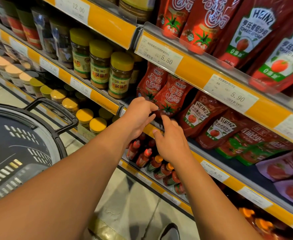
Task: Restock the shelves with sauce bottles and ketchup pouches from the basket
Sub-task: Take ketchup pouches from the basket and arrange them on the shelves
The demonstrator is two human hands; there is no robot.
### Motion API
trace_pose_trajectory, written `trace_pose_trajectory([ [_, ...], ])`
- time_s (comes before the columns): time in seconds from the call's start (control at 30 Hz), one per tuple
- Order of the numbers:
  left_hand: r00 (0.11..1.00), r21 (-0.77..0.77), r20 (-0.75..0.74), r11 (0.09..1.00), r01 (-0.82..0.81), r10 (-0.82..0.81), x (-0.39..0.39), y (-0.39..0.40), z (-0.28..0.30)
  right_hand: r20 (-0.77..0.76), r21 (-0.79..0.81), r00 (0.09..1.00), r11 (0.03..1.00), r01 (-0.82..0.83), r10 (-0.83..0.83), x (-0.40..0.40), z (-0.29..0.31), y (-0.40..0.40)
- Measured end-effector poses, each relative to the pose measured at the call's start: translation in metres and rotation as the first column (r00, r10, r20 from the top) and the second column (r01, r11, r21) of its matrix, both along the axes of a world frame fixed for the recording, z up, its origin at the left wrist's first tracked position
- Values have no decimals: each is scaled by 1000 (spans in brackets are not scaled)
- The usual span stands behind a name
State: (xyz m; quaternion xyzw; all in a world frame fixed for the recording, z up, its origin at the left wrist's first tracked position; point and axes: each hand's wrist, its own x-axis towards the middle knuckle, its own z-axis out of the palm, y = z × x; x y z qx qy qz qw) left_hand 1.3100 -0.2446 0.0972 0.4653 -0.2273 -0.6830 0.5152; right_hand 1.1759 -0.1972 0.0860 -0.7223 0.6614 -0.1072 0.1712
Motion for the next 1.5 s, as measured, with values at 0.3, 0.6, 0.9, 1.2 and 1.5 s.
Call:
trace_pose_trajectory([
  [0.3,996,-58,87,998,10,-5,-13,21,15,33,-26,999,999,28,-27,-21,12,21],
  [0.6,698,-281,716,914,293,-4,-61,40,4,370,-67,770,813,579,-519,-96,38,41],
  [0.9,440,-322,877,917,236,194,-106,23,8,485,-44,650,726,686,-585,-142,27,40],
  [1.2,469,-311,864,928,208,184,-120,20,4,716,119,452,731,672,-532,-145,18,21],
  [1.5,455,-328,870,914,240,193,-117,24,4,771,127,371,696,707,-518,-155,5,10],
])
